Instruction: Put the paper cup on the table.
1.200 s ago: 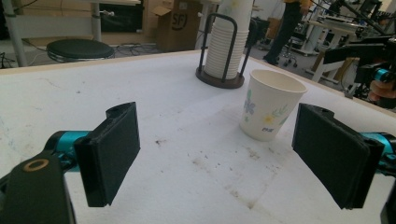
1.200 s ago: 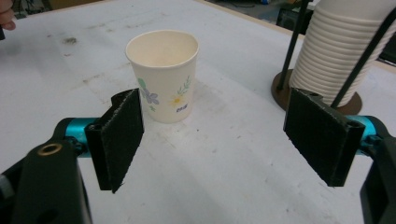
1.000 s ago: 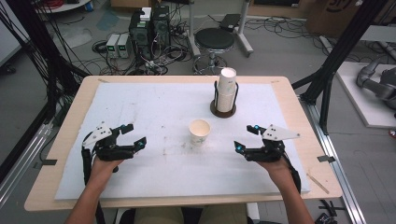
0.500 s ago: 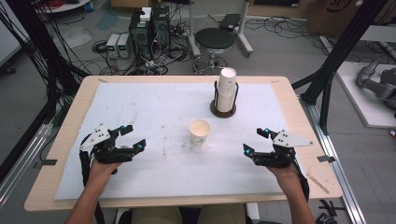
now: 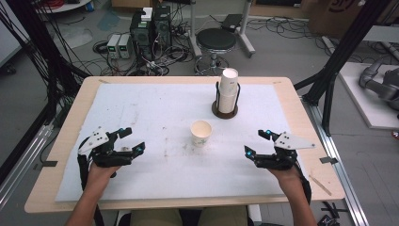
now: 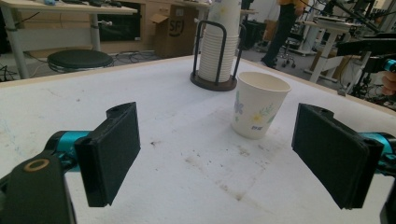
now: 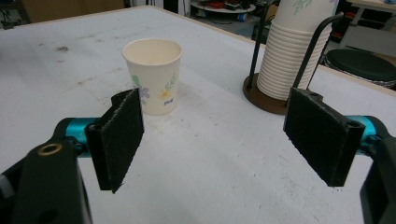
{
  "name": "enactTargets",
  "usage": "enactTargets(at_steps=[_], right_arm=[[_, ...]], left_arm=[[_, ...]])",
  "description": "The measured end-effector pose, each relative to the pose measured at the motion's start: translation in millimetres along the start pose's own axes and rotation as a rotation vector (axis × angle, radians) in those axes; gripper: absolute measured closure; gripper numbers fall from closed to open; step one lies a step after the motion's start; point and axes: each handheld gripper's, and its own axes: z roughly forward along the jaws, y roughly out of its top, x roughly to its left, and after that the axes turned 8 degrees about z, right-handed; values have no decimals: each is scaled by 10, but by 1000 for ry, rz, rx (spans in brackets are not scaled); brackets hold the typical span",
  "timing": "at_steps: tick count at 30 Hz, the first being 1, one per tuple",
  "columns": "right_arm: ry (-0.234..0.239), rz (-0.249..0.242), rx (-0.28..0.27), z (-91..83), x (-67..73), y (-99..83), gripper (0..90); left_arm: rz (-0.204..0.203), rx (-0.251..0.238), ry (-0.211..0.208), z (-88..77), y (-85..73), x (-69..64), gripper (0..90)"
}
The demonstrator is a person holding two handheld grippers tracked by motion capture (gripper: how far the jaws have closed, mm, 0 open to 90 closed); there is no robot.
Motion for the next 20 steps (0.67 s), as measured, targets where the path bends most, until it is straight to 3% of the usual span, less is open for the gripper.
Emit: enactTargets(at_steps=[20], right_arm=[[-3,-3,-14,-12,-9,14,206]], left_arm=[[-6,3,6,-19,-16,9,161]])
